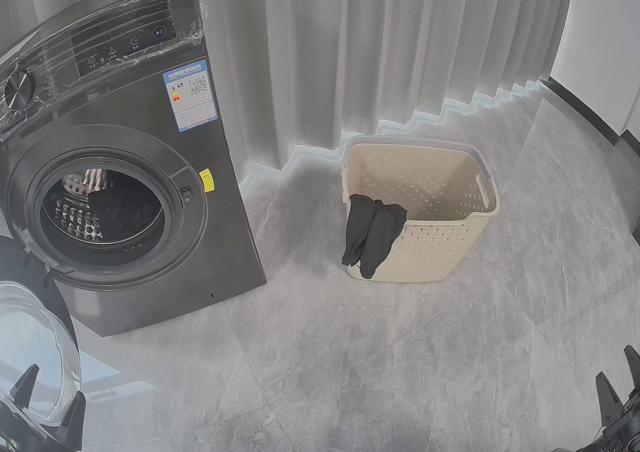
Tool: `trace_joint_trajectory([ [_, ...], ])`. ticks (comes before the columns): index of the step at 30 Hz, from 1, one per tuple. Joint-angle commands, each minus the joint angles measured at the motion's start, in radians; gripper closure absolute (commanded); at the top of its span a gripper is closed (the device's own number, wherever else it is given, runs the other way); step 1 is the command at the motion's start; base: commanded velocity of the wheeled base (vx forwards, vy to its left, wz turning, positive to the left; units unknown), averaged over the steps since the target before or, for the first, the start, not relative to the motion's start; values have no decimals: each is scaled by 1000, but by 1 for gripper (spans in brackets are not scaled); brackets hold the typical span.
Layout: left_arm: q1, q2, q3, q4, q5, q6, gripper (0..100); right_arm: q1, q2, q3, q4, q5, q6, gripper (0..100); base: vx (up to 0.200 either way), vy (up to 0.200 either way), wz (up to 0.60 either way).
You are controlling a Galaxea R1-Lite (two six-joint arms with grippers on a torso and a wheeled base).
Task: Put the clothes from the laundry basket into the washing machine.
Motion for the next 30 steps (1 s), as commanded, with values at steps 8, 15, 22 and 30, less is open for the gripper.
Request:
trace_joint_trajectory([
  [8, 0, 3, 18, 1, -4, -6, 0, -1, -9, 18, 0, -7, 0, 0, 0, -125, 0],
  [15, 0, 3, 18, -1, -6, 4, 0, 0, -7, 18, 0, -7, 0, 0, 29, 0, 0],
  [22, 0, 3, 18, -1, -7, 1, 0, -1, -7, 18, 0, -8, 0, 0, 200, 0, 0],
  [30, 0, 3, 18, -1, -9, 3, 0, -1, -7, 18, 0, -8, 0, 0, 100, 0, 0],
])
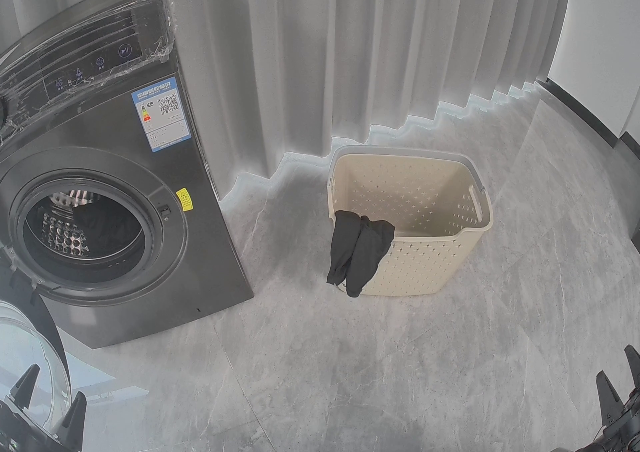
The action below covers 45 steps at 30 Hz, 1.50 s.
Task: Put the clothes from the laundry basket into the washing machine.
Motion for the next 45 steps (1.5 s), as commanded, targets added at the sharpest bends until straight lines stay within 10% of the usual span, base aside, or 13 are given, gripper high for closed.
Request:
trace_joint_trajectory([
  [1, 0, 1, 18, -1, 0, 0, 0, 0, -8, 18, 0, 2, 0, 0, 0, 0, 0],
  [45, 0, 2, 18, -1, 0, -7, 0, 2, -8, 18, 0, 2, 0, 0, 59, -27, 0],
])
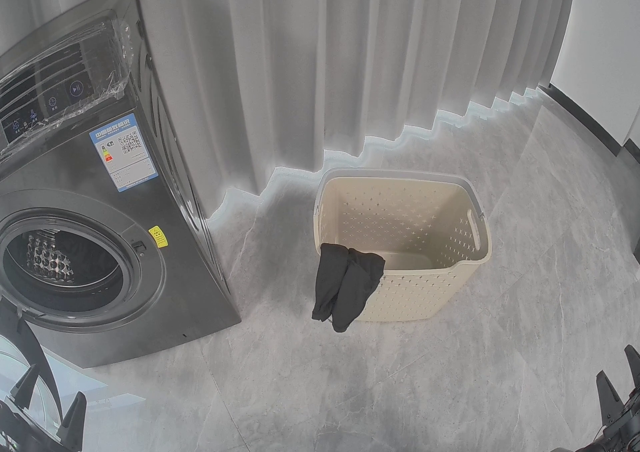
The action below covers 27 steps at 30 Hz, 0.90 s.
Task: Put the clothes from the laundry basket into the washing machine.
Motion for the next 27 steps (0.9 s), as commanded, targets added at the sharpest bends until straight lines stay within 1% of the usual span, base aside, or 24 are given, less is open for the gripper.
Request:
trace_joint_trajectory([
  [1, 0, 2, 18, 1, 0, 1, 0, 0, -9, 18, -1, 0, 0, 0, 200, 0, 0],
  [5, 0, 2, 18, 1, 0, 2, 0, 0, -9, 18, -1, 0, 0, 0, 200, 0, 0],
  [12, 0, 2, 18, -1, 0, 4, 0, 0, -10, 18, -1, 1, 0, 0, 0, 0, 0],
  [14, 0, 2, 18, -1, 1, 10, 0, 0, -9, 18, -1, 1, 0, 0, 0, 0, 0],
  [20, 0, 2, 18, -1, 0, 7, 0, 0, -9, 18, -1, 0, 0, 0, 0, -200, 0],
  [27, 0, 2, 18, -1, 0, 8, 0, 0, -9, 18, -1, 1, 0, 0, 0, 0, 0],
])
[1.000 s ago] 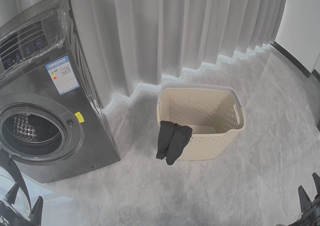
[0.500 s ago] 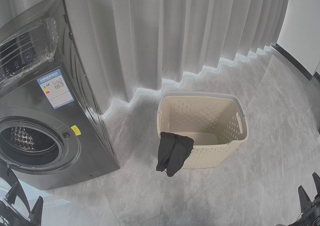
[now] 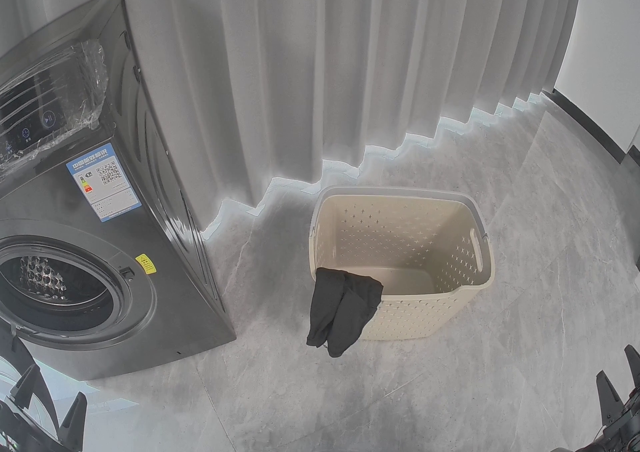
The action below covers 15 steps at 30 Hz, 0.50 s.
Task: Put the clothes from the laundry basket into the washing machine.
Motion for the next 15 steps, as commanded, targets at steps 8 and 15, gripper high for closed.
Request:
trace_joint_trajectory([
  [8, 0, 0, 18, 0, 0, -2, 0, 0, -10, 18, 0, -1, 0, 0, 0, 0, 0],
  [15, 0, 0, 18, 0, 0, -2, 0, 0, -10, 18, 0, 1, 0, 0, 200, 0, 0],
])
